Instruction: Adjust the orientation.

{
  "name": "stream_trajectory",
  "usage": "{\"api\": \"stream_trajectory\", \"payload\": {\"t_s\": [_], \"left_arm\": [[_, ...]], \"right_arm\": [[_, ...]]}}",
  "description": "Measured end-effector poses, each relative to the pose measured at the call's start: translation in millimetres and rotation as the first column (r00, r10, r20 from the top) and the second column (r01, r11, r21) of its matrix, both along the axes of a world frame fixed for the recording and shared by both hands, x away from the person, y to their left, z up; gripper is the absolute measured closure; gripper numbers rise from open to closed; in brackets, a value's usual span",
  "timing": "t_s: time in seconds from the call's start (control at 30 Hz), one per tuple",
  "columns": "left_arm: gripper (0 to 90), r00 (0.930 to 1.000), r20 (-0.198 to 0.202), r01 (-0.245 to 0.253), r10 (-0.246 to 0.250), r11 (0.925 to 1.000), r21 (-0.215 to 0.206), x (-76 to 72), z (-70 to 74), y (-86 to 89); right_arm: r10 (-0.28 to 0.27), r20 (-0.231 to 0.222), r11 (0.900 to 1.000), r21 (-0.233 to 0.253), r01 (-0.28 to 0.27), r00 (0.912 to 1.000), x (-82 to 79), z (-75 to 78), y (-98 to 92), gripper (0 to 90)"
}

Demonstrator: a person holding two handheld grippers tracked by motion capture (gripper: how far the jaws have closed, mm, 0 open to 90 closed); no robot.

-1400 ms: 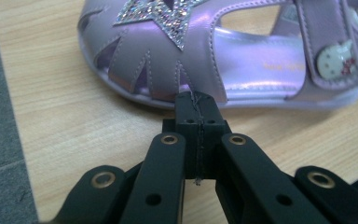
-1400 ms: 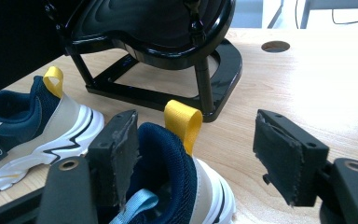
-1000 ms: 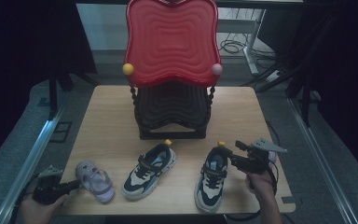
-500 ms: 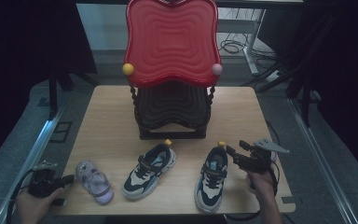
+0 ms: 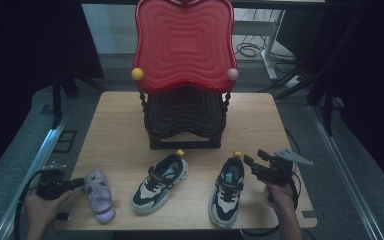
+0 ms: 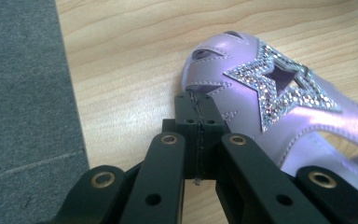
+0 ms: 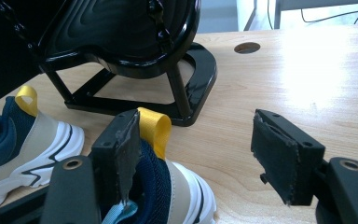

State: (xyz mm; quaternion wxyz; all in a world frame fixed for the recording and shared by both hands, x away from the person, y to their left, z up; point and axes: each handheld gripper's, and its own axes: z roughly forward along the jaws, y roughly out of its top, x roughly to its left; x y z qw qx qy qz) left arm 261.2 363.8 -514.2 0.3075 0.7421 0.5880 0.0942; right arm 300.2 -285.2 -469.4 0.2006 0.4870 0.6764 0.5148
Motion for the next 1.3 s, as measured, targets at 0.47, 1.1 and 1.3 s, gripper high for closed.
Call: {"api": "stream_trajectory", "payload": {"t_s": [0.47,1.1,1.3], "left_arm": [[89.8,0.9985,-0.025,0.050,-0.049,0.9988,0.004,21.5,5.1,-7.5],[89.3,0.9936,-0.039,0.107,-0.106,0.9939,0.028,33.7,6.3,-20.8],[89.3,0.9929,-0.037,0.114,-0.113,0.9929,0.035,35.4,6.9,-23.6]], "right_arm": [[0.016,-0.013,1.000,-0.010,-0.016,0.9998,1.3,-3.1,4.5,34.1],[0.042,-0.025,0.999,-0.024,-0.043,0.9988,2.4,-7.2,15.5,34.1],[0.047,-0.024,0.998,-0.029,-0.048,0.9986,1.6,-7.3,17.9,34.2]]}}
